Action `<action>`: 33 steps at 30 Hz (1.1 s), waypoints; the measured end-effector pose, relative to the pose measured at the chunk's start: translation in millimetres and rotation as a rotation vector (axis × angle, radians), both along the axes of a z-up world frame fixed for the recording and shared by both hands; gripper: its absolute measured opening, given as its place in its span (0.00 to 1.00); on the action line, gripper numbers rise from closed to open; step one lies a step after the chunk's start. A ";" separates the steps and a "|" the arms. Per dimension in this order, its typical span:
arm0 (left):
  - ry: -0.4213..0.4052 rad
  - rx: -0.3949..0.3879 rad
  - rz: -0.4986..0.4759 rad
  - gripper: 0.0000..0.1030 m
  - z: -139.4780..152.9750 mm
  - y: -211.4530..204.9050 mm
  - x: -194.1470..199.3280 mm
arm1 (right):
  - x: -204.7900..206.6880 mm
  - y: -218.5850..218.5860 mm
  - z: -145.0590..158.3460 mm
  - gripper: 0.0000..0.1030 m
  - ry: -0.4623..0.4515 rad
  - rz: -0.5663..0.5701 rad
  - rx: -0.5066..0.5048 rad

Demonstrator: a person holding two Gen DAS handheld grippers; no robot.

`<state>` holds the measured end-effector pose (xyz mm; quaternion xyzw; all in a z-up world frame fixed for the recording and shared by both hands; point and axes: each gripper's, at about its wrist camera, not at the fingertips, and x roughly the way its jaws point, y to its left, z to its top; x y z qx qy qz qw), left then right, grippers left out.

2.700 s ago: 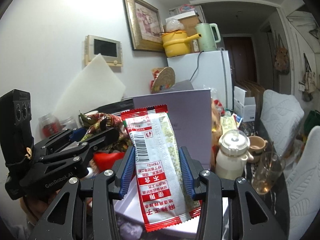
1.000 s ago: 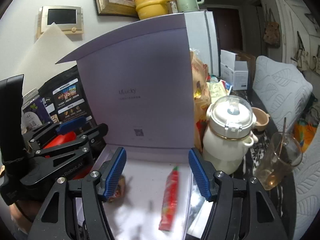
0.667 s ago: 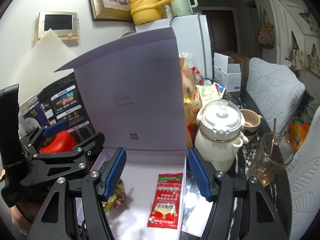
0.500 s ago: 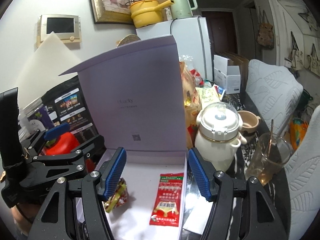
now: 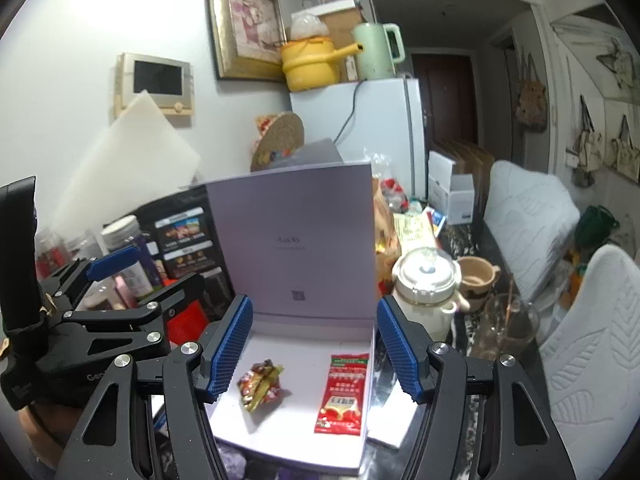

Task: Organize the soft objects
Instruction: 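Open both grippers to drop the snacks into the lilac box, then withdraw both tools from the box back over the table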

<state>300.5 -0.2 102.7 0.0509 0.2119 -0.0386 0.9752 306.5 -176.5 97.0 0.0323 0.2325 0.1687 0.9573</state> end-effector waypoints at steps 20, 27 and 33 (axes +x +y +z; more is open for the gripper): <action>-0.069 -0.014 -0.042 1.00 20.5 0.3 -109.9 | -115.7 -12.7 22.3 0.94 -0.104 -0.015 -0.018; -0.062 -0.030 -0.078 1.00 -2.2 -4.9 -144.2 | -150.6 -22.3 -2.9 0.95 -0.086 -0.047 -0.001; 0.009 -0.044 -0.127 1.00 -30.0 -15.7 -163.4 | -171.7 -27.3 -25.9 0.95 -0.049 -0.075 -0.009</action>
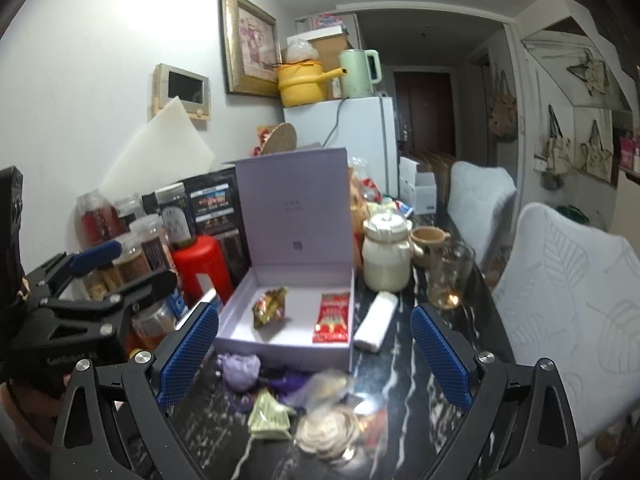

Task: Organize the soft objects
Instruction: 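Withdraw both tools from the box back over the table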

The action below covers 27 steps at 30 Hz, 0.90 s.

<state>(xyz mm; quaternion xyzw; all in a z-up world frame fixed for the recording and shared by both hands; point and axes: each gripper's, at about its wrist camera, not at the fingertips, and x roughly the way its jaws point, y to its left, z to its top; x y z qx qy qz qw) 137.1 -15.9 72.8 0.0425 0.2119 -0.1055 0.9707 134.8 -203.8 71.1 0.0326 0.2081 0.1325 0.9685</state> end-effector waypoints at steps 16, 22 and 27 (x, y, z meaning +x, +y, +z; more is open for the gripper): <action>0.204 -0.042 -0.055 1.00 -68.3 -9.3 -15.9 | -30.0 -19.0 -57.0 0.95 0.121 -0.051 0.031; 0.266 -0.061 -0.060 1.00 -92.0 -12.9 -13.4 | -33.7 -28.7 -81.8 0.95 0.172 -0.081 0.024; 0.298 -0.058 -0.052 1.00 -109.0 -15.7 -10.9 | -31.5 -35.6 -103.1 0.95 0.217 -0.092 0.030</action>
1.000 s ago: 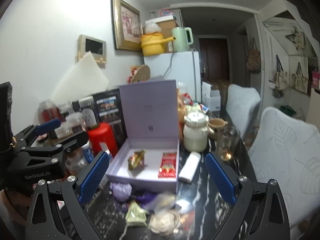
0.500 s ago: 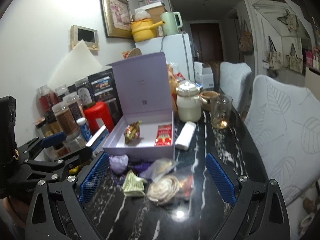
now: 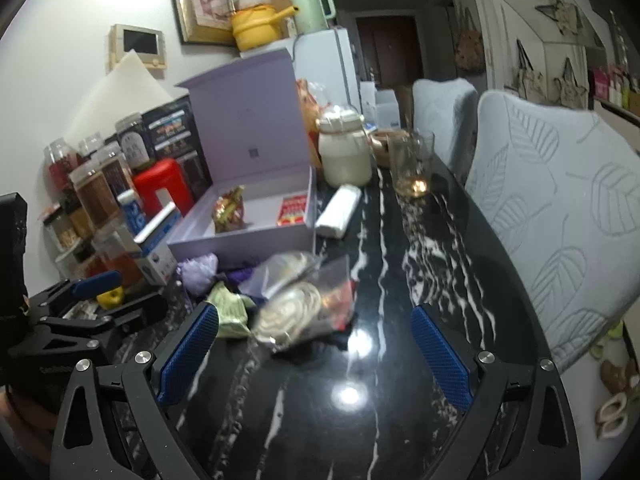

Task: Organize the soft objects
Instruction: 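Withdraw both tools from the box back over the table, then grasp the lilac drawstring pouch with the left gripper while the right gripper grasps the clear flower bag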

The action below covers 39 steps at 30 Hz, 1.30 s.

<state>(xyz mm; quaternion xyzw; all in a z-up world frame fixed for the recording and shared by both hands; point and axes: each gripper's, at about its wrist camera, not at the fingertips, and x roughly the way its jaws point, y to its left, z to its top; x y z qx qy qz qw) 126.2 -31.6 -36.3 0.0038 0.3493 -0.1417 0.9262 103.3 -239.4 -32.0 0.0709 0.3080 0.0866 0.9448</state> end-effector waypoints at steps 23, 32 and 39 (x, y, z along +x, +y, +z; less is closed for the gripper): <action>0.092 0.008 0.122 1.00 -39.9 33.6 70.4 | 44.2 14.4 -61.4 0.95 0.174 0.057 -0.004; 0.151 0.026 0.114 1.00 -58.6 32.2 117.4 | 67.7 17.6 -63.4 0.95 0.194 0.085 -0.005; 0.204 0.091 0.104 1.00 -79.0 28.8 138.4 | 81.1 14.4 -66.1 0.95 0.215 0.094 0.021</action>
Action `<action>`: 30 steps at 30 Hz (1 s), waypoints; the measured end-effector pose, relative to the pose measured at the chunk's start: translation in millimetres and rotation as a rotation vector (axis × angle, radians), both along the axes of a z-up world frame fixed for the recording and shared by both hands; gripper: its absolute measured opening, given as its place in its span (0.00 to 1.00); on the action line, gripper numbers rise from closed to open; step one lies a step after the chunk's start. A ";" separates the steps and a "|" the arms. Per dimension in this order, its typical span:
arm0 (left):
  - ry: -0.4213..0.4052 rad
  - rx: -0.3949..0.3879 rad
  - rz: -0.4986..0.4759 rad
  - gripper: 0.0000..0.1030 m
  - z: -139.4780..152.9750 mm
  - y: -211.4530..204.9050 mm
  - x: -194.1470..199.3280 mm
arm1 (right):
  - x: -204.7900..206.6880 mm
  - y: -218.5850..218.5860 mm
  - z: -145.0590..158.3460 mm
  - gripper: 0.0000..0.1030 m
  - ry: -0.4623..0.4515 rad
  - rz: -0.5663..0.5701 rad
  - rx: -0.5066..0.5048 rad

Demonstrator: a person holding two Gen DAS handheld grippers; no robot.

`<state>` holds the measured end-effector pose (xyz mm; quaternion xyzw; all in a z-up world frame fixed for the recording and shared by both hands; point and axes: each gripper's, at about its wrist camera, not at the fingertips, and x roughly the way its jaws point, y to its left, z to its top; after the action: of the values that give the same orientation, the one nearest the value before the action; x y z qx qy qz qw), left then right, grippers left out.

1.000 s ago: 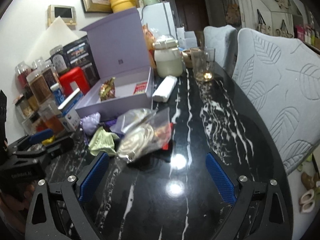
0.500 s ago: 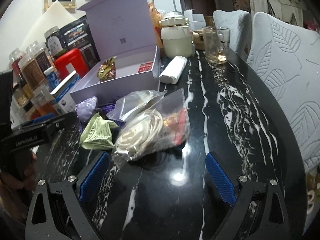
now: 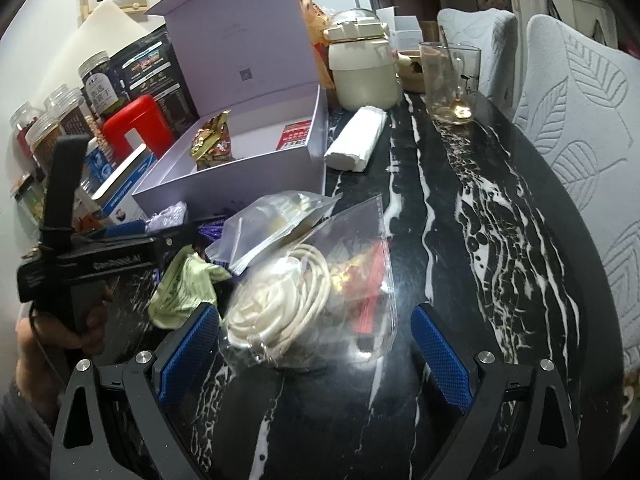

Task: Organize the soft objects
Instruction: 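Grasp the lilac drawstring pouch with the left gripper while the right gripper grasps the clear flower bag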

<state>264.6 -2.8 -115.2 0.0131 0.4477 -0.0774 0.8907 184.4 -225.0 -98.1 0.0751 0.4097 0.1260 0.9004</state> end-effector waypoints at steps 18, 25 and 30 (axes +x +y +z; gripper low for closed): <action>-0.069 -0.023 -0.021 0.66 14.7 8.7 -28.0 | -7.1 6.8 -0.1 0.94 -0.005 0.004 -0.023; -0.145 -0.024 -0.002 0.66 45.8 13.4 -76.1 | -11.4 8.2 -3.4 0.60 0.012 0.002 0.040; -0.159 -0.085 0.019 0.66 57.8 26.7 -104.7 | -13.0 12.6 7.0 0.53 -0.048 -0.006 0.057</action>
<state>160.0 23.9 -57.4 -0.0226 0.3718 -0.0864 0.9240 171.4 -212.4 -91.1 0.0988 0.3840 0.1368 0.9078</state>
